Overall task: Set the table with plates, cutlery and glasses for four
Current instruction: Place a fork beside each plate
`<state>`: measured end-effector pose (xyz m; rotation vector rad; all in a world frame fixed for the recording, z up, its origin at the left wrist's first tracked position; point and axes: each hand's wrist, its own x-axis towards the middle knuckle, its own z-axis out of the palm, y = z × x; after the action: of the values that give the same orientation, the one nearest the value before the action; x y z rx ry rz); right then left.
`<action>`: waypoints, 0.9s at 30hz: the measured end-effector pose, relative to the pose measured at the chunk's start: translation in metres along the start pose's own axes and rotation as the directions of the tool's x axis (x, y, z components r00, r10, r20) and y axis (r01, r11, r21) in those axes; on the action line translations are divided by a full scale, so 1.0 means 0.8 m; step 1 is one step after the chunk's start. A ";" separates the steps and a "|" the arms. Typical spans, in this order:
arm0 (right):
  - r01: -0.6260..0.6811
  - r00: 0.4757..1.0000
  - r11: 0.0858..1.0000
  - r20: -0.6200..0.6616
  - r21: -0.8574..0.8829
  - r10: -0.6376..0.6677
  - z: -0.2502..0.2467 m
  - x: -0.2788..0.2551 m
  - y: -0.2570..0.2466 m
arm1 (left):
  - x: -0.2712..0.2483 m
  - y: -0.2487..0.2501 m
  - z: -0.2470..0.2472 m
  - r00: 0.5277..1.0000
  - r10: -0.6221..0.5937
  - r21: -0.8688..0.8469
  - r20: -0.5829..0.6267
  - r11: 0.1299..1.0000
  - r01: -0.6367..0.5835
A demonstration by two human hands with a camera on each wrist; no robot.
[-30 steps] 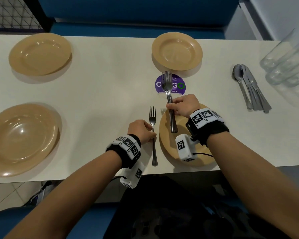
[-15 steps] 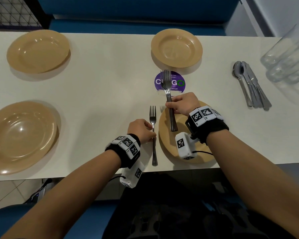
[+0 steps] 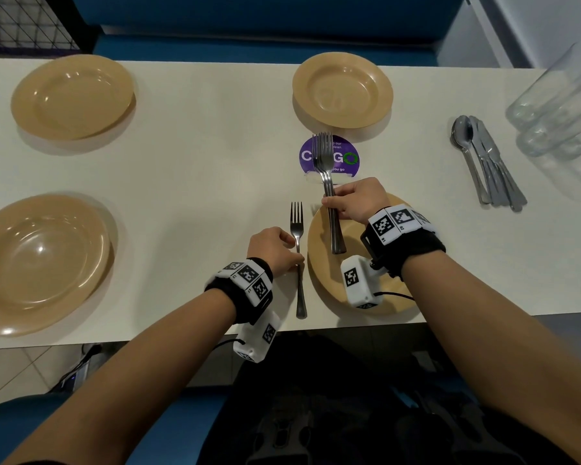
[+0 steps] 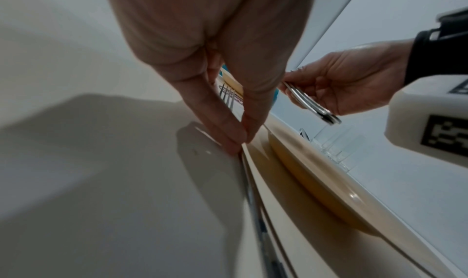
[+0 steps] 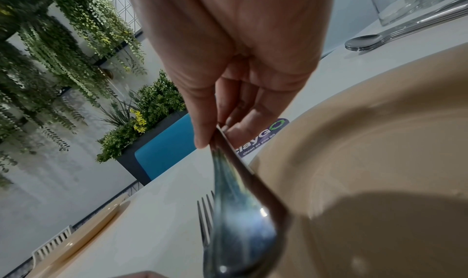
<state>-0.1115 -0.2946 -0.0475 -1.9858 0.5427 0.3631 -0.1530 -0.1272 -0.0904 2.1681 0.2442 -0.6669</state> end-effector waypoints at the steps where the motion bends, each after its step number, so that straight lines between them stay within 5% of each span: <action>1: 0.000 1.000 1.000 0.001 0.001 0.000 0.000 -0.001 0.000 | 0.000 0.000 0.001 1.000 -0.003 -0.009 0.000 1.000 0.003; 18: 0.001 1.000 1.000 0.016 -0.015 -0.001 0.002 -0.007 -0.001 | -0.004 0.001 0.002 1.000 -0.004 -0.022 0.020 1.000 0.005; 27: 0.043 0.998 0.998 0.057 -0.043 -0.040 0.013 -0.002 -0.021 | 0.008 0.029 -0.047 0.995 0.007 -0.265 -0.100 0.964 -0.034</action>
<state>-0.1044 -0.2784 -0.0388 -2.0202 0.4604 0.4070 -0.1243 -0.1128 -0.0593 1.9433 0.3432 -0.4852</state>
